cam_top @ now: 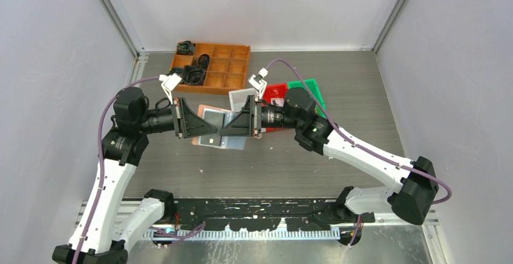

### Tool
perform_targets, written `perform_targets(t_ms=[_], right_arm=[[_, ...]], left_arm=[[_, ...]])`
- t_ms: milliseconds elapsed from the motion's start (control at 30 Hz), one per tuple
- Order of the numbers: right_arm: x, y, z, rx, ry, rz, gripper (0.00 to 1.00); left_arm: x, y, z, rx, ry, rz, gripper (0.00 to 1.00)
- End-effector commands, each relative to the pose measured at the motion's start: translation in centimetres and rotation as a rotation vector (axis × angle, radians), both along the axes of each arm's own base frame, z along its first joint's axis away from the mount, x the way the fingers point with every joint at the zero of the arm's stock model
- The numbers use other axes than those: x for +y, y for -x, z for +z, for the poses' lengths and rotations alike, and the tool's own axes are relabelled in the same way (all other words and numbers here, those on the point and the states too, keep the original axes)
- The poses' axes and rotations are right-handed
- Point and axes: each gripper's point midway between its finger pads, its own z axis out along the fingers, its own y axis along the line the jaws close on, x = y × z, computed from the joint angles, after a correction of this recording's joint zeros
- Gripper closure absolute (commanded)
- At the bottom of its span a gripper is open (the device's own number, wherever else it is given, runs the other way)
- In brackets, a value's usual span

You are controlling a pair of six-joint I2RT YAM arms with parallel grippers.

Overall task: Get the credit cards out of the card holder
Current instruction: Remove the credit card from the card holder.

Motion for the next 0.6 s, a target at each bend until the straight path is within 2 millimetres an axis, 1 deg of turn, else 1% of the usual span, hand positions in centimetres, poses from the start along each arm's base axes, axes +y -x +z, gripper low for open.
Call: perform_targets(t_ms=[0,100,267,333,433,500,567], right_arm=[[0.5,-0.3,3.8,-0.039,-0.183,-0.009,0.56],[0.3,0.2,4.6,-0.033,-0.235,0.008,0.58],[0.1,0.7,4.3,-0.039,-0.241,0.011,0.63],[0.3,0.5,3.5,-0.049,-0.198,-0.007,0.63],[0.1,-0.7,1.4,-0.085,-0.078,-0.101,0.58],[-0.2,-1.5,0.7,-0.102,-0.032,-0.168,0.55],[-0.5,-2.4,0.4,-0.111,-0.009,-0.227,0.54]], left_arm=[[-0.3,3.4,2.7,-0.065,0.076,-0.159,0.96],[-0.3,3.7,2.7,-0.065,0.08,-0.17,0.95],[-0.3,3.9,2.7,-0.065,0.081,-0.18,0.93],[-0.2,4.1,2.8,-0.071,0.083,-0.185,0.93],[-0.2,4.4,3.2,-0.09,0.086,-0.195,0.95],[-0.1,4.6,3.4,-0.107,0.087,-0.195,0.99],[-0.1,4.8,3.5,-0.118,0.087,-0.194,1.0]])
